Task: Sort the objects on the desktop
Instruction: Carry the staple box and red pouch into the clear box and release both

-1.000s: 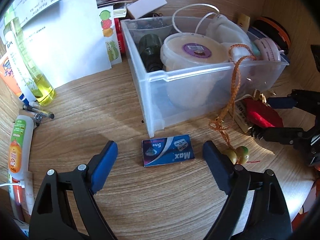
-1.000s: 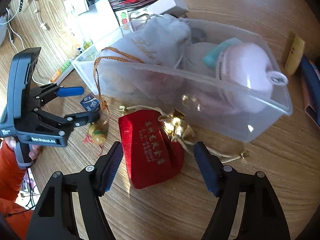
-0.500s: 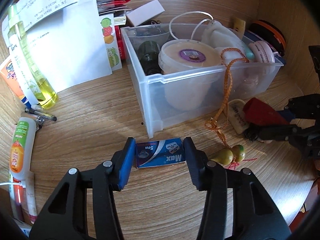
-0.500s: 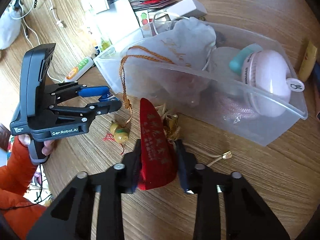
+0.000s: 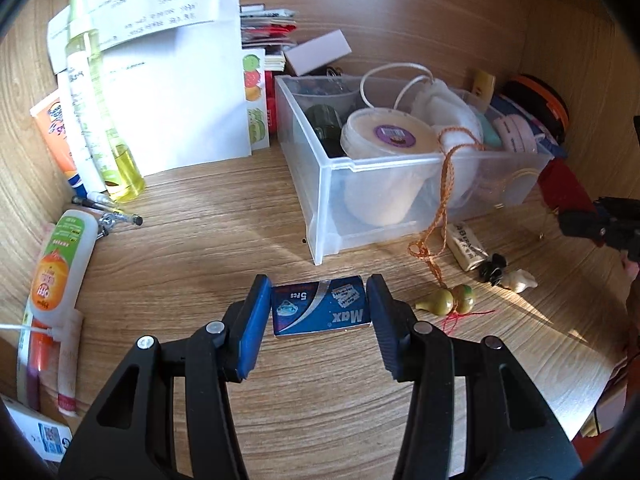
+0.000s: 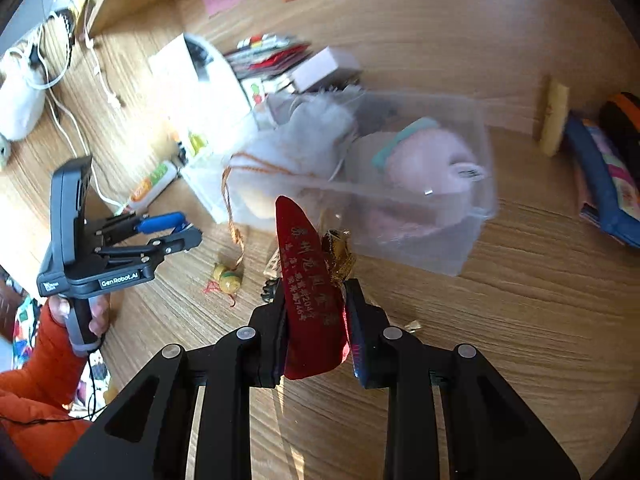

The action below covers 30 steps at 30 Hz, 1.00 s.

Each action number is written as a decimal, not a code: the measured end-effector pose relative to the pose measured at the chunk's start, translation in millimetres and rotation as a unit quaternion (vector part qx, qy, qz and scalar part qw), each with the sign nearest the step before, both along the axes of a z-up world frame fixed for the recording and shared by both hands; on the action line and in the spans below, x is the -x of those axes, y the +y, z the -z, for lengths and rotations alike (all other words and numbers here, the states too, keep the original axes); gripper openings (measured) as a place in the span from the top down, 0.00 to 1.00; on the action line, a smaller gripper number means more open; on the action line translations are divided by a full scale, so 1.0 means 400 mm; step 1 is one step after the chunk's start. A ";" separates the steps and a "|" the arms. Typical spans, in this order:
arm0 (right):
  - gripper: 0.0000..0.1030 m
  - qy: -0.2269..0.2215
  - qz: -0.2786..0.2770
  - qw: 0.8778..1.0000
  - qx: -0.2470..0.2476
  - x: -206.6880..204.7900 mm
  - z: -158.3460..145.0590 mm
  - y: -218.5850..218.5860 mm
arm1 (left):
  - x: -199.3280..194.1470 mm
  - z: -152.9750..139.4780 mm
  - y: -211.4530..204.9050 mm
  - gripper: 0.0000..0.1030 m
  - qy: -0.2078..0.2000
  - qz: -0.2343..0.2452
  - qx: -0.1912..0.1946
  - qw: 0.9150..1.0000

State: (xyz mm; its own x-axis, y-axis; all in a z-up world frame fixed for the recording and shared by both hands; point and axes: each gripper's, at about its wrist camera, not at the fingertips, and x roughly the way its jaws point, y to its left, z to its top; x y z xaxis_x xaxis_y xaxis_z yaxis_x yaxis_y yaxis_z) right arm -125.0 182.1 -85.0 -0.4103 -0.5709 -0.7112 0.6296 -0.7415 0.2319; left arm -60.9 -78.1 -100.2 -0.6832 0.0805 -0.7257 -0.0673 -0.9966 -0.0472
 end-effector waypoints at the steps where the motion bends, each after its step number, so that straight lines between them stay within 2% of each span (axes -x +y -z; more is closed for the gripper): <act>1: 0.77 0.004 0.005 1.000 0.002 0.000 -0.007 0.005 | -0.017 -0.007 0.003 0.53 0.003 -0.001 0.000 1.000; 4: 0.77 0.017 0.016 1.000 0.009 -0.008 -0.036 0.031 | -0.040 -0.014 0.013 0.53 0.014 -0.002 -0.003 1.000; 5: 0.77 0.024 0.021 0.999 0.012 -0.004 -0.047 0.029 | 0.002 -0.022 0.019 0.53 0.017 -0.002 -0.005 1.000; 16: 0.77 0.080 0.035 0.995 0.038 0.017 -0.167 0.055 | 0.047 -0.143 0.034 0.53 0.083 0.007 -0.009 0.996; 22: 0.77 0.095 0.032 0.994 0.046 0.063 -0.209 0.034 | 0.120 -0.187 0.031 0.53 0.100 0.010 -0.010 0.995; 30: 0.77 0.093 0.014 0.995 0.040 0.146 -0.220 -0.032 | 0.263 -0.220 0.038 0.53 0.094 0.008 -0.006 0.996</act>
State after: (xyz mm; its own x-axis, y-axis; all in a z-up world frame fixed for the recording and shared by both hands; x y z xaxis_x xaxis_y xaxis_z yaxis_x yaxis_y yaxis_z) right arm -183.3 169.3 2.9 -0.5479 -0.6085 -0.5741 0.6459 -0.7438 0.1720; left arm -166.3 -62.7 -12.2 -0.8050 0.0997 -0.5848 -0.0910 -0.9949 -0.0444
